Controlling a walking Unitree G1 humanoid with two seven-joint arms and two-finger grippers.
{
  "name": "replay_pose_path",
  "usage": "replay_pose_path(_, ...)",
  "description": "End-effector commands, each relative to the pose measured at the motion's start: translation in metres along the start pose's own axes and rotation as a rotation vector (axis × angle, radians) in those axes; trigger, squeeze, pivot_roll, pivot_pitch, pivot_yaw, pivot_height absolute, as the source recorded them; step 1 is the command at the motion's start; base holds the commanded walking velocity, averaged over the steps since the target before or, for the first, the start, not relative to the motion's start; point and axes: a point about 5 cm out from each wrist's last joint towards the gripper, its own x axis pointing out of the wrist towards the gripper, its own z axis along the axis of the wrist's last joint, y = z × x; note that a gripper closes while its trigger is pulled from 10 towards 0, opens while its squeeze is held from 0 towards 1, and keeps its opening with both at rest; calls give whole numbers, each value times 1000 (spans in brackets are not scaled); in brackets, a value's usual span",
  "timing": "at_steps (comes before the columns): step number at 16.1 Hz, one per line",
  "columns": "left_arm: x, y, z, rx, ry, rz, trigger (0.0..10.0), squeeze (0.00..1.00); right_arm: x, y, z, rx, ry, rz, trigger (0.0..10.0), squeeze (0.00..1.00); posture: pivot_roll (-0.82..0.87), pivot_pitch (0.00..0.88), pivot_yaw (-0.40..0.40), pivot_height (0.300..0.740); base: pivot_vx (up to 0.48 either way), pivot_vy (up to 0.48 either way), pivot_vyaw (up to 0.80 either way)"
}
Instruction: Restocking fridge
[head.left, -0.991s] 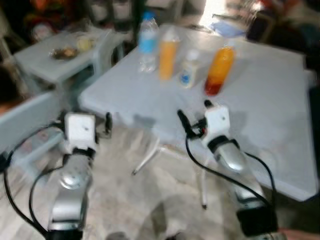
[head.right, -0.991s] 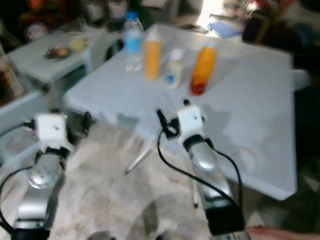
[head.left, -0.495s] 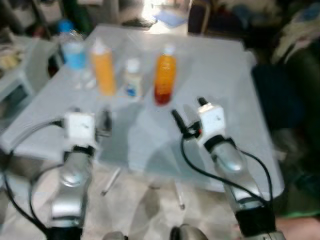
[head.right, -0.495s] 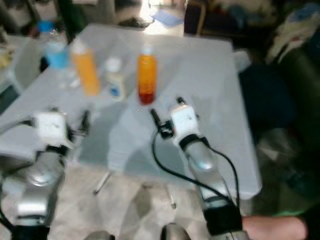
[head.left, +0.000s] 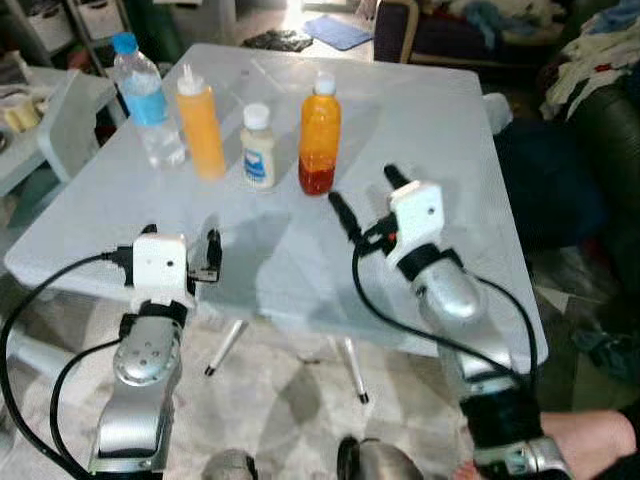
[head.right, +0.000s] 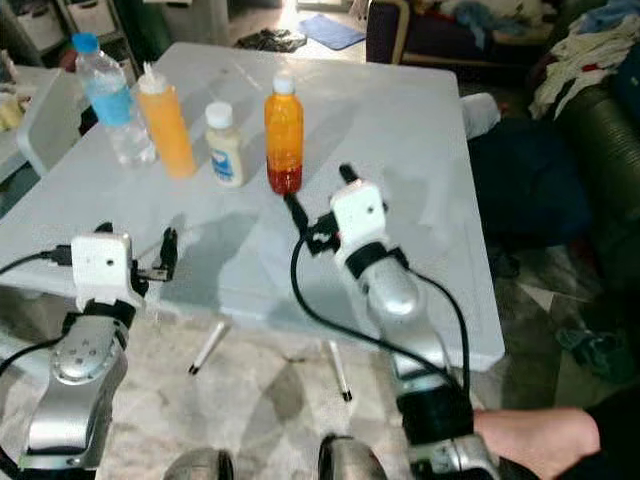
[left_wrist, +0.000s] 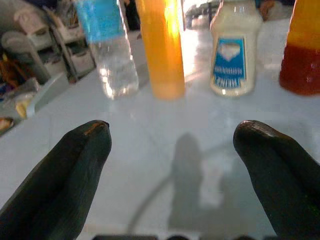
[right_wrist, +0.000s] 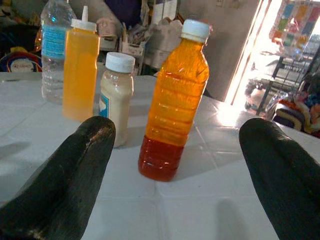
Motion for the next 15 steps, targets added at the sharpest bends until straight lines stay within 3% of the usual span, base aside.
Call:
replay_pose_path(1,-1,3,4,4,-4,38,10000,0,4,-7,3,-13,-16,2,10000,0,24,162,-20,740,0,0,0)
replay_pose_path(7,-10,4,6,6,12,54,10000,0,30,-36,16,-54,-63,-41,10000,0,66,181,-15,740,0,0,0)
replay_pose_path(15,-13,11,6,18,29,64,10000,0,51,-42,36,-82,-153,-6,10000,0,97,175,1,740,0,0,0)
